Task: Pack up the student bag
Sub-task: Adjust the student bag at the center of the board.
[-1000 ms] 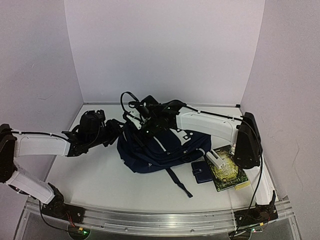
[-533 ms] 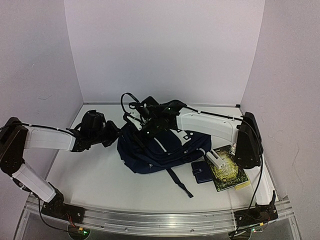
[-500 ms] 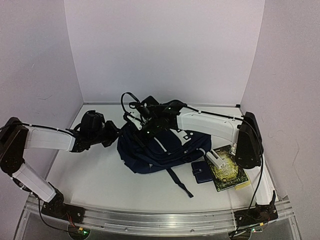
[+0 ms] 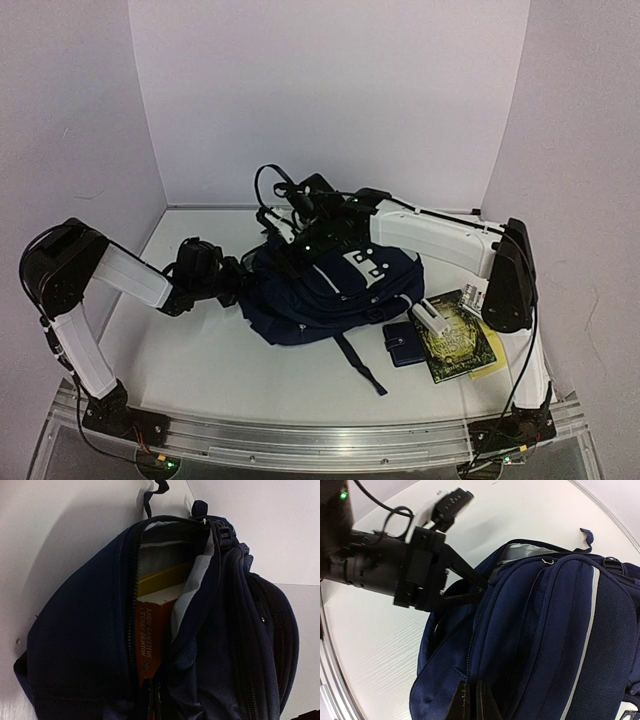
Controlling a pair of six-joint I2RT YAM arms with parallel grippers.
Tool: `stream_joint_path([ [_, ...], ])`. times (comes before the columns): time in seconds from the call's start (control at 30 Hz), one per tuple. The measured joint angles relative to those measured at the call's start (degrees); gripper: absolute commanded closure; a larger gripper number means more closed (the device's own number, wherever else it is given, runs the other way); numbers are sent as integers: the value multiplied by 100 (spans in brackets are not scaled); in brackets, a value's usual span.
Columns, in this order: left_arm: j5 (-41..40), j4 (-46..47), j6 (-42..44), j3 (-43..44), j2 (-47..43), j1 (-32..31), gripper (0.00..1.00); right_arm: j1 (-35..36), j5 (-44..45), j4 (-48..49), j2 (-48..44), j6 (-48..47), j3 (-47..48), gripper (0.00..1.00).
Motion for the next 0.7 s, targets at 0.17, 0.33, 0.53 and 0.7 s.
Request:
stream_joint_path([
  [0.17,301,152,79,347,372,58,90,-137,-72,47,-60,0,-123,100],
  [0.33,175,-308,606,370,-58,113,55,-204,-215,190,-163,0,-373,100],
  [0.53,-610,-1688,1729,271,-2132,-287,43,-200,-324,366,-150,44,-516,100],
  [0.7,-955,-1908,2259,-357,-3563,-1068,44,-198,-339,342,209,113,-140,100],
])
